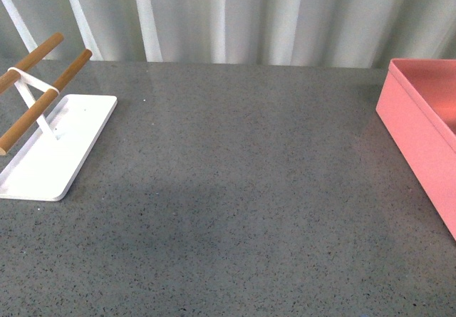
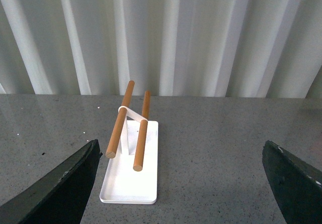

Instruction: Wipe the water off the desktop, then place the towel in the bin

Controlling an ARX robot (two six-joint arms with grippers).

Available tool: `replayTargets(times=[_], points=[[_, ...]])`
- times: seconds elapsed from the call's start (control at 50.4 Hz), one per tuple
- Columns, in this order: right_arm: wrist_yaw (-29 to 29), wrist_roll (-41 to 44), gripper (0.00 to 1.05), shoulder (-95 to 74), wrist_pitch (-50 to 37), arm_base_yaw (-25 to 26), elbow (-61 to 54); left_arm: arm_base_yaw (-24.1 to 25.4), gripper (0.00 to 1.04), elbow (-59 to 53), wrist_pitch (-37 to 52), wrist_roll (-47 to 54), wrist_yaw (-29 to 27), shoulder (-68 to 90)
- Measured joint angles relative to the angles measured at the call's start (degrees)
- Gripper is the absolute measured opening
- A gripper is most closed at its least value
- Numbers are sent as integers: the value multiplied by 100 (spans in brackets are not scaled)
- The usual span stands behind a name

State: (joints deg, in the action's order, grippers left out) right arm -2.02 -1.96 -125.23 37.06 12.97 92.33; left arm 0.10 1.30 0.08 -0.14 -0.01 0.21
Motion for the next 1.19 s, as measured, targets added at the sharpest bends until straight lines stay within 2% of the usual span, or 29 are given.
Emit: replayTargets(times=[0.159,0.258,0.437,0.754,0.813,0.933,1.052,1.19], points=[[-17,238,98,-157,101,-11,155,0,98,0,0,0,2,0],[308,457,98,-79,-81,-66,-15,0,98,0,0,0,0,0],[634,354,98,313,-234,-173,-190,0,98,0,0,0,0,-2],[457,317,98,1217,-507,-168,-107,0,98,0,0,0,2,-2],[238,332,98,1384,-866,-166,-275,0,98,0,0,0,0,-2],[-205,535,98,2037,-2352,-155,-1150,0,98,0,0,0,0,-2],[-120,719,98,2796,-3545,-109,-1954,0,98,0,0,0,2,-2],[-160,835,98,3582,-4385,-48,-2658,0,98,0,0,0,0,-2]])
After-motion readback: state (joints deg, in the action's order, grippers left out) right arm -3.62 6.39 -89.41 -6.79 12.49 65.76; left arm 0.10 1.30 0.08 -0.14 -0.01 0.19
